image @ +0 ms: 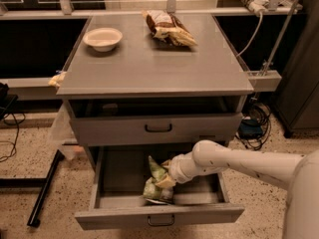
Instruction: Pick green jalapeno chip bag from middle drawer and place on counter
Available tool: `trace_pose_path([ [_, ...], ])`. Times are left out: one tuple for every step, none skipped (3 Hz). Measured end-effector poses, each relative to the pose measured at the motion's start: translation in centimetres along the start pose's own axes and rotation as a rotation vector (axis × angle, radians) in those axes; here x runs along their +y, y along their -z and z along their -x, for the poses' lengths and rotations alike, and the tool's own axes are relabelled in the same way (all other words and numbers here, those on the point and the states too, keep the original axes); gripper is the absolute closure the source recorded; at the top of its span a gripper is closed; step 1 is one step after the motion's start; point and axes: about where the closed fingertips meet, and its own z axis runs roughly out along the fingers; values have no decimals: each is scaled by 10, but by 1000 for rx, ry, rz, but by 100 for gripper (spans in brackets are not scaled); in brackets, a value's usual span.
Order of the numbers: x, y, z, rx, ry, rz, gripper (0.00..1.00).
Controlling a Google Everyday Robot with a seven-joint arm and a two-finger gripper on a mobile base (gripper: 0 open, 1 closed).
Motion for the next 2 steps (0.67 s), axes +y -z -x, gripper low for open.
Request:
trace_pose_path([
  [7,59,1,13,-19,-40,100],
  [6,122,-4,44,-40,-93,100],
])
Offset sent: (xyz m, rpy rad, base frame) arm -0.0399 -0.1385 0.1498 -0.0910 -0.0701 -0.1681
